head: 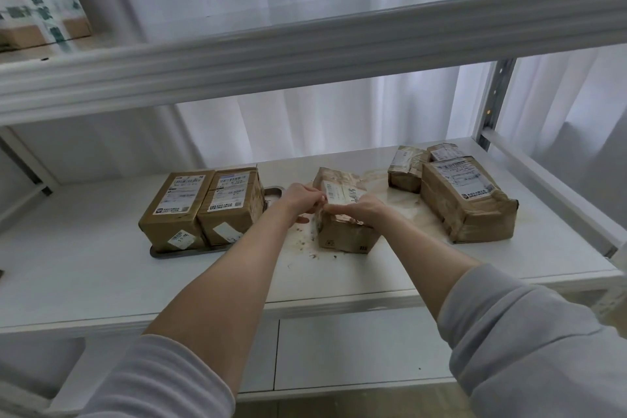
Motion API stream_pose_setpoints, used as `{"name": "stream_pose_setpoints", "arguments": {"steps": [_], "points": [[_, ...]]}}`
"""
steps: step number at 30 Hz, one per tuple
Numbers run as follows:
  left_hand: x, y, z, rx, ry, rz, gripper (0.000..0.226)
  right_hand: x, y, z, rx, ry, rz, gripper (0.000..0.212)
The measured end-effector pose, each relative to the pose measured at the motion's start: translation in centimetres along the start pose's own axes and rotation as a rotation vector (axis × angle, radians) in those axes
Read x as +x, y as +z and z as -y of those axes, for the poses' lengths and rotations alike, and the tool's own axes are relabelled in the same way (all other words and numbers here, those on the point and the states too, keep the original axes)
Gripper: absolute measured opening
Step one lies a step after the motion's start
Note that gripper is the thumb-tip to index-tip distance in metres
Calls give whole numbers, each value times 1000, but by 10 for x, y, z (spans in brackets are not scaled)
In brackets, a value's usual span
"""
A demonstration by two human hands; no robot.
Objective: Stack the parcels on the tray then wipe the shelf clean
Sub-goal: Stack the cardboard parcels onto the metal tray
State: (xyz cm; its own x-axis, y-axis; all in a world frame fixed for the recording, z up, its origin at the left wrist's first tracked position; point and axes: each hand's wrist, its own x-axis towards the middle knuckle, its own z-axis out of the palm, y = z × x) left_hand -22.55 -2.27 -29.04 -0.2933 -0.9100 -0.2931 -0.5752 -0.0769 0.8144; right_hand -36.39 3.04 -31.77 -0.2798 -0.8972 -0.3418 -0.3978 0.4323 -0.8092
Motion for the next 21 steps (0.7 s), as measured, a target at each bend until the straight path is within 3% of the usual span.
{"name": "stream_pose_setpoints", "arguments": {"steps": [3, 6, 9, 14, 21], "points": [[-2, 3, -7, 19, 28, 28, 30, -1, -2, 3, 34, 4, -1, 81], [-2, 4, -8, 33, 61, 40, 31, -1, -1, 4, 75, 33, 11, 77], [1, 2, -6, 51, 106, -47, 32, 5, -2, 0, 41, 66, -41, 87], [7, -3, -1, 73, 99, -143, 32, 13, -5, -7, 193, 100, -7, 99], [12, 0, -5, 116, 155, -195, 29, -2, 1, -4, 412, 127, -1, 69]]}}
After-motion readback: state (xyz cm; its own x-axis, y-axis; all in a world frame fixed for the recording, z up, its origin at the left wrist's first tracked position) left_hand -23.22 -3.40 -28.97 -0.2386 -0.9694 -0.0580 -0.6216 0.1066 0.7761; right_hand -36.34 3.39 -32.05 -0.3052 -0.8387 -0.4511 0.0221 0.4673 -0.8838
